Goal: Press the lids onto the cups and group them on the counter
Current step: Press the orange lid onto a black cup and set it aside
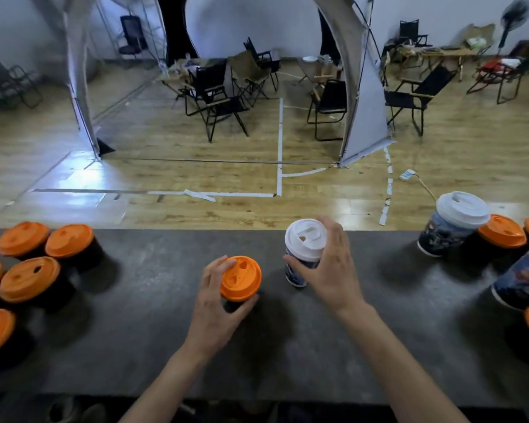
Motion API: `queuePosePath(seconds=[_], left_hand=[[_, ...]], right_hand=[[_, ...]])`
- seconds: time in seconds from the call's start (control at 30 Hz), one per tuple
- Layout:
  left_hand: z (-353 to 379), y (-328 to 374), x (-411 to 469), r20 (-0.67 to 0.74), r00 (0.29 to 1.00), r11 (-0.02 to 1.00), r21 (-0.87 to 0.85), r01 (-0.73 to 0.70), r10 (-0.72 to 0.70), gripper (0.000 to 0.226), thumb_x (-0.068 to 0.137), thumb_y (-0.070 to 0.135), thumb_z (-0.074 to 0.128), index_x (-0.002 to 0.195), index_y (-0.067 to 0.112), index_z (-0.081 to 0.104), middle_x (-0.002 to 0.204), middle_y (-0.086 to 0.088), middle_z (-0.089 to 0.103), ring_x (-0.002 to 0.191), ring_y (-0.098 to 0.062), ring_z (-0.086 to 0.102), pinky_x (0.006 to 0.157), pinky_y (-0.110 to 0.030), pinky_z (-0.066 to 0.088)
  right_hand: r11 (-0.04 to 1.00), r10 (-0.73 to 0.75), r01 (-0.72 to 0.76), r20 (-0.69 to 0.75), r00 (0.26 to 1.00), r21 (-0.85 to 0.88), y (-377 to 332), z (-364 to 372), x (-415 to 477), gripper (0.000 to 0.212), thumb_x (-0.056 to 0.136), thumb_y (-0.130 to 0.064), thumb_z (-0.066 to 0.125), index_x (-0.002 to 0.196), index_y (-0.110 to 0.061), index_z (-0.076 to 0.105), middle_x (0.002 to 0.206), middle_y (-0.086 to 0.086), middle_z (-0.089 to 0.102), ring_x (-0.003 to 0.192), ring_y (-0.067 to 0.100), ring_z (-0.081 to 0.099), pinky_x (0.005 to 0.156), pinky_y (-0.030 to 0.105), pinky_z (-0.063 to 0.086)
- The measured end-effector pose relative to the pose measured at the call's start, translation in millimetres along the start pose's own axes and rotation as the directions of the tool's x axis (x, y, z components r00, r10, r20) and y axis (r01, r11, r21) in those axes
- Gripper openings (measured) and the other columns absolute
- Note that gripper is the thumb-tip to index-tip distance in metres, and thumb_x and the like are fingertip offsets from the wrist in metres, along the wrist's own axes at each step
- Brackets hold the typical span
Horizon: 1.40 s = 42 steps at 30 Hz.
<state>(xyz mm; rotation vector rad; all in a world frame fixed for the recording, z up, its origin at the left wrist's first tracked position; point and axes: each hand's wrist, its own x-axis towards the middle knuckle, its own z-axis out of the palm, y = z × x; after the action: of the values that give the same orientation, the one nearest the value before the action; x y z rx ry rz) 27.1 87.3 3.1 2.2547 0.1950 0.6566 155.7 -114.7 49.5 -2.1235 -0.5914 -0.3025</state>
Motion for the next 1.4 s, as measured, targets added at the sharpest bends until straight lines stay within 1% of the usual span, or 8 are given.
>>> queuePosePath(seconds=[0.2,0.37,0.6,0.7,0.8,1.0,1.17,1.4], left_hand=[[-1.0,-3.2,-0.3,0.096,0.994,0.993,-0.102,0.058,-0.048,0.092,0.073,0.062,0.080,0.148,0.030,0.038,0.155,0.006,0.036,0.142,0.006,0.030,0.112,-0.005,0.023],[0.1,-0.4,4.9,0.095,0.978,0.944,-0.262,0.202,-0.184,0.100,0.069,0.069,0.073,0.152,0.032,0.030,0.148,0.027,0.033,0.134,0.017,0.033,0.105,-0.003,0.029],[4.5,-10.2,3.2,0.144,0.946,0.882,-0.344,0.322,-0.289,0.088,0.066,0.072,0.074,0.141,0.044,0.039,0.135,0.022,0.052,0.122,0.002,0.054,0.106,-0.033,0.049],[0.9,-8.2,-3.2,0.148,0.948,0.878,-0.359,0.317,-0.282,0.078,0.066,0.068,0.074,0.134,0.049,0.040,0.131,0.022,0.054,0.118,0.005,0.055,0.099,-0.019,0.047],[6.4,-5.8,-14.6,0.165,0.945,0.858,-0.398,0.325,-0.282,0.073,0.073,0.071,0.068,0.136,0.049,0.039,0.134,0.018,0.054,0.120,0.005,0.055,0.101,-0.014,0.044],[22.5,2.4,-28.0,0.147,0.939,0.772,-0.537,0.339,-0.310,0.048,0.102,0.057,0.034,0.142,0.033,0.044,0.137,0.009,0.059,0.127,-0.009,0.056,0.109,-0.024,0.043],[16.8,4.0,-13.2,0.119,0.927,0.728,-0.586,0.355,-0.356,0.045,0.104,0.046,0.030,0.119,0.013,0.056,0.109,-0.002,0.069,0.100,-0.008,0.067,0.088,-0.019,0.050],[21.4,-2.5,-7.1,0.140,0.912,0.690,-0.612,0.385,-0.385,0.042,0.102,0.032,0.034,0.118,0.007,0.064,0.112,-0.004,0.071,0.105,-0.010,0.067,0.091,-0.018,0.049]], right_hand=[[1.000,0.027,-0.027,-0.009,1.000,-0.011,-2.4,5.2,-3.6,0.094,0.072,-0.038,0.091,0.146,-0.010,0.040,0.140,0.006,0.050,0.128,0.018,0.044,0.107,0.032,0.041],[0.994,0.109,-0.109,0.036,0.993,0.009,-3.9,6.0,-6.0,0.105,0.071,-0.043,0.091,0.153,-0.016,0.032,0.149,0.002,0.044,0.137,0.016,0.041,0.108,0.025,0.034],[0.967,0.254,-0.254,0.005,0.967,-0.003,2.2,5.4,-26.3,0.136,0.060,-0.049,0.095,0.161,-0.014,0.011,0.165,0.003,0.023,0.149,0.014,0.024,0.121,0.028,0.021],[0.929,0.370,-0.367,-0.107,0.923,0.052,6.2,11.0,-65.8,0.114,0.063,-0.045,0.093,0.151,-0.009,0.031,0.148,0.006,0.038,0.141,0.024,0.038,0.117,0.035,0.033],[0.937,0.336,-0.326,-0.066,0.940,0.129,-4.2,31.5,-115.8,0.076,0.073,-0.022,0.092,0.130,-0.021,0.043,0.129,-0.001,0.046,0.126,0.023,0.049,0.106,0.025,0.036],[0.944,0.188,-0.242,0.238,0.953,0.223,-22.4,81.1,-117.4,0.090,0.068,-0.030,0.094,0.140,-0.022,0.041,0.131,-0.011,0.049,0.122,-0.001,0.048,0.101,0.006,0.036],[0.927,0.119,-0.212,0.294,0.948,0.309,-18.4,84.3,-90.5,0.077,0.066,-0.040,0.091,0.129,-0.038,0.047,0.126,-0.017,0.061,0.116,-0.006,0.059,0.096,0.015,0.047],[0.884,0.143,-0.260,0.303,0.942,0.389,-13.8,84.9,-89.2,0.079,0.062,-0.052,0.087,0.129,-0.034,0.050,0.124,-0.023,0.064,0.114,-0.008,0.061,0.093,0.011,0.045]])
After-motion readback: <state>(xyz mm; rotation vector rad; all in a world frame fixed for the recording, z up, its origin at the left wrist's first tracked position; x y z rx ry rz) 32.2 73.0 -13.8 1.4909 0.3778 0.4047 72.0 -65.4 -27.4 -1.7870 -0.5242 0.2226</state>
